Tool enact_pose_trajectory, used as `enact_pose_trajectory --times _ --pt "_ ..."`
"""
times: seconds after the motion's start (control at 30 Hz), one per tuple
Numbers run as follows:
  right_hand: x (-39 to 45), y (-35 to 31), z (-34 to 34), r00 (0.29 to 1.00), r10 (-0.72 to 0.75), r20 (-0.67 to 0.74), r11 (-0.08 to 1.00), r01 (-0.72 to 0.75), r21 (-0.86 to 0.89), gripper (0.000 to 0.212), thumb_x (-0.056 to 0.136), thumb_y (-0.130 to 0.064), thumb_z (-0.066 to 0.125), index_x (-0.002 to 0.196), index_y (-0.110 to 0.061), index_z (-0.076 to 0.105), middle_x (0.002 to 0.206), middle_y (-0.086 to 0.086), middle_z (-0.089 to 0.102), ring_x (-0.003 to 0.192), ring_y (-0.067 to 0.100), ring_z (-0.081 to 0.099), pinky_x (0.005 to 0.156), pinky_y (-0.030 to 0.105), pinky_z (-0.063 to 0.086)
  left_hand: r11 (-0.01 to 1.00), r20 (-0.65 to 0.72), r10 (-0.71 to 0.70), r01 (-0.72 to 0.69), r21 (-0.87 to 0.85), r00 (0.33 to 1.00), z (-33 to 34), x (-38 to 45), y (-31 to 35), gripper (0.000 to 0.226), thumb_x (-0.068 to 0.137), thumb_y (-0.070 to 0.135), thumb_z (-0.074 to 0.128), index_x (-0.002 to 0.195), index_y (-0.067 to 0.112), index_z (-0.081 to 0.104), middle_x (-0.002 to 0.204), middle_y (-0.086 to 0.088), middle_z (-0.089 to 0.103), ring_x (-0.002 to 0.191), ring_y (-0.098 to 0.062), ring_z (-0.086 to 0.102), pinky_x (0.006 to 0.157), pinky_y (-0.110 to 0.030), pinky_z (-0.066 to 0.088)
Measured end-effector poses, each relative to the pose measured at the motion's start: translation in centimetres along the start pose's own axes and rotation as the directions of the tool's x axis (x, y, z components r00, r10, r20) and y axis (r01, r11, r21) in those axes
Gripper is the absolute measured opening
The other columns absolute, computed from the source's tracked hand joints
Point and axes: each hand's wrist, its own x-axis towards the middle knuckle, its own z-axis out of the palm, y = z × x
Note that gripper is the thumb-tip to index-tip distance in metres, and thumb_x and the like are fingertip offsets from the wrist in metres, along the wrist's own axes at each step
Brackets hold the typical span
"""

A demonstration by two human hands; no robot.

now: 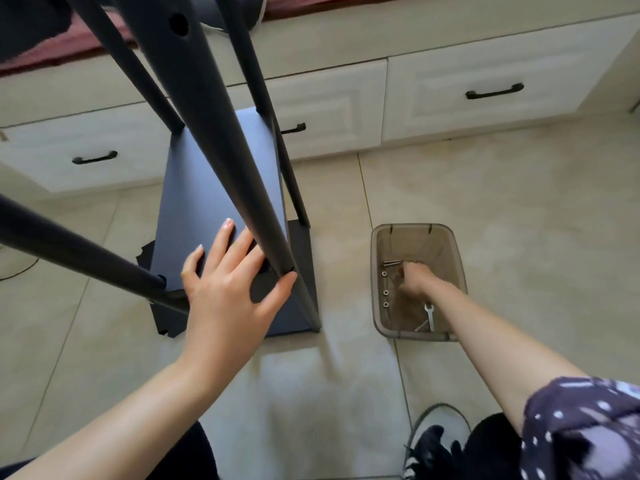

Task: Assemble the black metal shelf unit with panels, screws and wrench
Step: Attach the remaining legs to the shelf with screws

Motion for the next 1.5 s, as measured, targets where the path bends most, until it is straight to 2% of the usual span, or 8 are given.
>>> enact_pose_trajectory --times 0.27,0.53,0.77,0.9,1.03,1.17,1.33,1.5 --pt "2.7 0.5 1.0 0.998 0.031 -0.061 0.999 -0.029 0.041 0.023 0.096 -0.009 0.049 0.112 0.002 0.062 0.121 0.024 0.062 0.108 0.038 0.061 0.086 0.037 0.048 1.000 -0.007 0.000 0.000 0.003 1.000 0.0 0.1 0.1 0.038 0.089 0.038 0.062 0.122 0.020 0.070 0.146 0.004 0.055 0.148 -0.027 0.036 0.116 -0.053 0.015" --pt "1.7 0.4 2.4 0.996 -0.039 -0.079 0.990 0.027 -0.142 0.034 0.096 0.002 0.034 0.121 -0.001 0.057 0.129 0.021 0.058 0.118 0.035 0.057 0.097 0.037 0.045 1.000 -0.017 0.018 -0.017 0.025 1.000 0.1 0.0 -0.1 0.042 0.092 0.046 0.055 0.121 0.020 0.069 0.147 0.004 0.054 0.148 -0.027 0.035 0.115 -0.054 0.017" --pt "-2.0 -2.3 -2.8 0.992 -0.128 -0.002 0.958 0.124 -0.257 0.022 0.094 -0.004 0.048 0.113 -0.005 0.060 0.121 0.019 0.061 0.106 0.035 0.062 0.076 0.031 0.046 0.991 0.082 0.037 -0.047 0.127 0.996 -0.5 0.0 0.1 0.044 0.097 0.042 0.053 0.135 0.022 0.062 0.157 0.004 0.043 0.154 -0.025 0.022 0.119 -0.057 0.014" --pt "-6.6 -5.7 -7.9 0.950 -0.314 -0.011 0.924 0.302 -0.234 0.009 0.088 -0.011 0.066 0.096 -0.013 0.065 0.108 0.012 0.068 0.098 0.029 0.064 0.077 0.029 0.050 0.971 0.187 -0.004 -0.041 0.236 0.982 -1.5 0.2 0.5 0.055 0.101 0.049 0.042 0.152 0.030 0.042 0.166 0.009 0.024 0.157 -0.021 0.007 0.122 -0.050 0.008" --pt "-12.9 -9.3 -11.0 0.866 -0.493 -0.082 0.859 0.470 -0.205 0.011 0.088 -0.017 0.070 0.097 -0.012 0.071 0.100 0.006 0.071 0.096 0.022 0.065 0.072 0.022 0.042 0.899 0.239 0.029 -0.130 0.418 0.971 -2.1 0.3 0.0 0.067 0.103 0.053 0.041 0.161 0.026 0.021 0.169 0.003 0.014 0.156 -0.026 0.009 0.121 -0.048 0.019" --pt "-19.5 -10.5 -11.3 0.783 -0.592 -0.190 0.806 0.583 -0.105 0.011 0.089 -0.024 0.071 0.084 -0.025 0.061 0.081 -0.013 0.059 0.078 0.007 0.060 0.065 0.014 0.042 0.871 0.314 0.005 -0.159 0.465 0.949 -3.0 0.5 0.5 0.076 0.103 0.051 0.041 0.162 0.024 0.002 0.170 0.002 0.002 0.156 -0.028 0.006 0.122 -0.043 0.022" --pt "-25.3 -11.3 -10.9 0.793 -0.530 -0.301 0.808 0.580 0.106 0.017 0.084 -0.021 0.075 0.073 -0.027 0.063 0.067 -0.011 0.067 0.062 -0.001 0.064 0.055 0.010 0.044 0.947 0.188 0.008 -0.068 0.313 0.982 -4.5 -0.7 1.8 0.038 0.100 0.032 0.049 0.136 0.024 0.055 0.139 0.008 0.056 0.130 -0.017 0.047 0.096 -0.033 0.047" --pt "-27.2 -13.1 -9.8 0.832 -0.440 -0.337 0.787 0.538 0.302 0.006 0.081 -0.014 0.074 0.077 -0.013 0.070 0.071 0.003 0.074 0.069 0.012 0.071 0.073 0.031 0.060 0.911 0.078 -0.355 0.364 -0.195 0.932 -4.9 -2.4 2.7 0.015 0.095 0.030 0.059 0.094 0.018 0.069 0.098 0.000 0.065 0.092 -0.021 0.062 0.081 -0.040 0.055"
